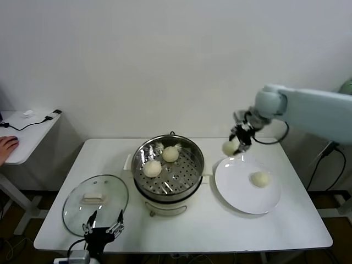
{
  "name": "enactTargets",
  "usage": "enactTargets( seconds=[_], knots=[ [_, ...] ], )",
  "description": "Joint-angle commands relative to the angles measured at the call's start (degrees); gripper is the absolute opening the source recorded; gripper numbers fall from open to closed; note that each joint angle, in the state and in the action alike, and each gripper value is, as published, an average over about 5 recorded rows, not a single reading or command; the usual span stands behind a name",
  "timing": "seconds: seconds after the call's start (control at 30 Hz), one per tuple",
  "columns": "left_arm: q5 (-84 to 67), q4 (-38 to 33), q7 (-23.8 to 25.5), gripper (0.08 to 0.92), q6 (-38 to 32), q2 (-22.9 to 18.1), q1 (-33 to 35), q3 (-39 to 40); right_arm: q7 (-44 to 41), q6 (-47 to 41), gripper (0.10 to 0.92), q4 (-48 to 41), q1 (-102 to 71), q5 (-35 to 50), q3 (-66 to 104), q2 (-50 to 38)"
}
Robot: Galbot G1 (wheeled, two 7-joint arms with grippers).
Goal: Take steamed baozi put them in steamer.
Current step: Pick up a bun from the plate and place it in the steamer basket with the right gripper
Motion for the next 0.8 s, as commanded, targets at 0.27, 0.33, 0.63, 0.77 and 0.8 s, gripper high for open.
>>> enactTargets(
  seconds=[0.27,0.33,0.63,0.77,0.8],
  knots=[
    [0.0,0.3,-0.1,0.823,0.0,-0.4,0.1,-0.3,-3.2,28.7,0.602,5.5,-3.7,-12.7,1.1,19.4],
    [0.0,0.4,-0.1,0.823,-0.1,-0.4,0.2,-0.3,-3.0,30.8,0.602,4.2,-6.1,-16.4,0.4,20.0],
    [-0.1,0.5,-0.3,0.823,-0.2,-0.4,0.5,-0.6,0.0,32.9,0.602,-1.4,-14.5,-24.6,0.2,21.7],
    [0.0,0.4,-0.3,0.823,-0.2,-0.4,0.5,-0.5,1.5,32.8,0.602,-3.8,-16.5,-26.1,1.1,22.7],
    [0.0,0.4,-0.3,0.823,-0.2,-0.5,0.5,-0.5,2.0,32.7,0.602,-4.4,-17.0,-26.4,1.3,23.0]
  ],
)
